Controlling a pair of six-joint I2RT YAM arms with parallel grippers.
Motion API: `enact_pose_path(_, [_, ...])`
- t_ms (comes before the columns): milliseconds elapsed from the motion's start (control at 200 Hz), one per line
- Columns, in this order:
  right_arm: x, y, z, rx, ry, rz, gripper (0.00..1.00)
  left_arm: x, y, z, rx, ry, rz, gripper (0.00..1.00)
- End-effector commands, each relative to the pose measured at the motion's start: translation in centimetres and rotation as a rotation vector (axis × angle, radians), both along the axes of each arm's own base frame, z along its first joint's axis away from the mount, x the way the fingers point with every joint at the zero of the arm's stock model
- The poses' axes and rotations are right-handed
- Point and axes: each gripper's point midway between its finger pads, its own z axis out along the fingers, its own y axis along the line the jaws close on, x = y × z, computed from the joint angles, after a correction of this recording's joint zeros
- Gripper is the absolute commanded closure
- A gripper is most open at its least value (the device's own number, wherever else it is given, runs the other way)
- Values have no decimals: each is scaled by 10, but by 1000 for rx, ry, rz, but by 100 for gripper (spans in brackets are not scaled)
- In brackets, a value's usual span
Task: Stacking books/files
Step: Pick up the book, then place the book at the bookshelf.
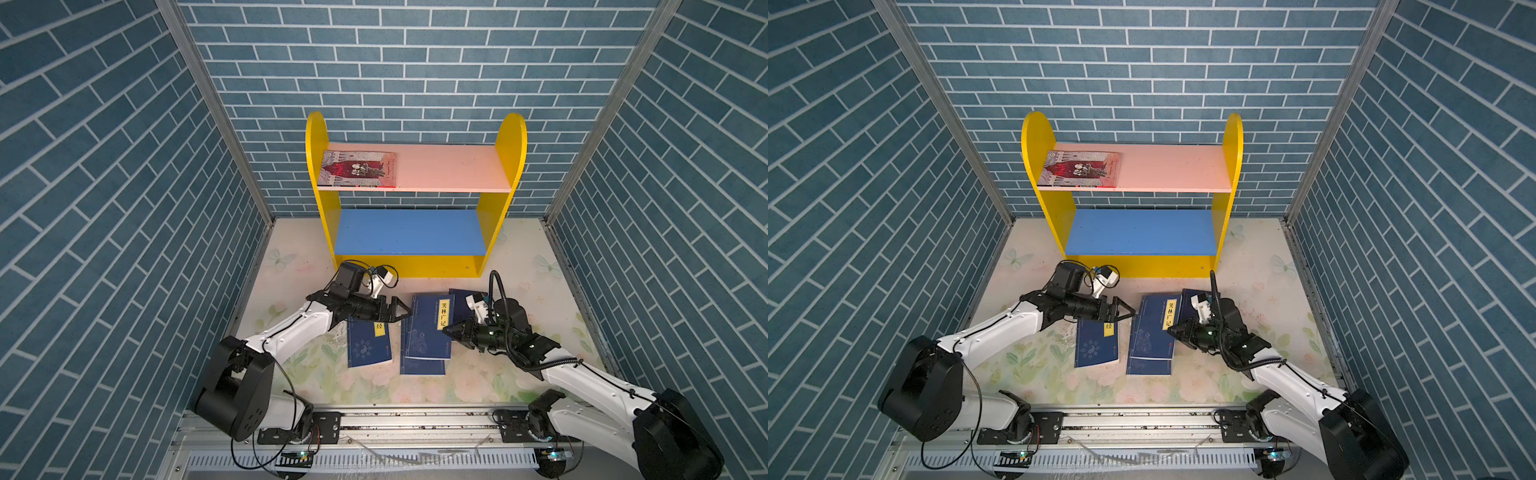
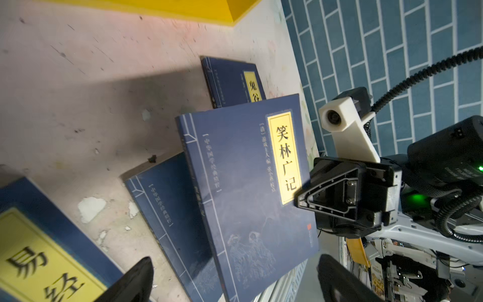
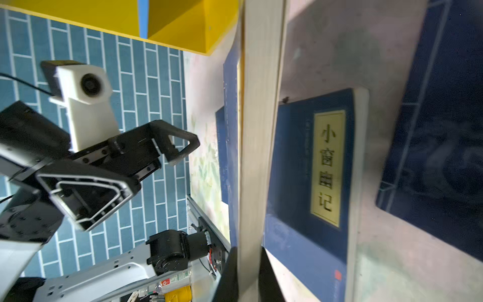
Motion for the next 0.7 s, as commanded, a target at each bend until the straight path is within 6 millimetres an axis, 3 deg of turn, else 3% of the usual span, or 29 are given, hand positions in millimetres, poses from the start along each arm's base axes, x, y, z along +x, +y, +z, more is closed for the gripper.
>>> enact_pose_path(0, [-3,13,46,88,-106,91,100,-9,0,10,-44,-3,-40,0])
enact_pose_path(165, [-7,23,73,125,-141,183,100,-14,-9,25,-150,33,-57,0])
enact_pose_path(330, [-3,30,84,135,-157,214,99,-19,-14,36,-219,61,-80,1])
enact_pose_path(395, [0,33,87,136,-160,222,99,-19,-14,42,-248,64,-79,6])
enact_pose_path(560, [8,43,88,146,-160,257,99,-16,-13,58,-317,80,-68,31])
enact_pose_path(695, [16,52,91,165,-160,277,99,-19,-12,65,-330,67,-79,73])
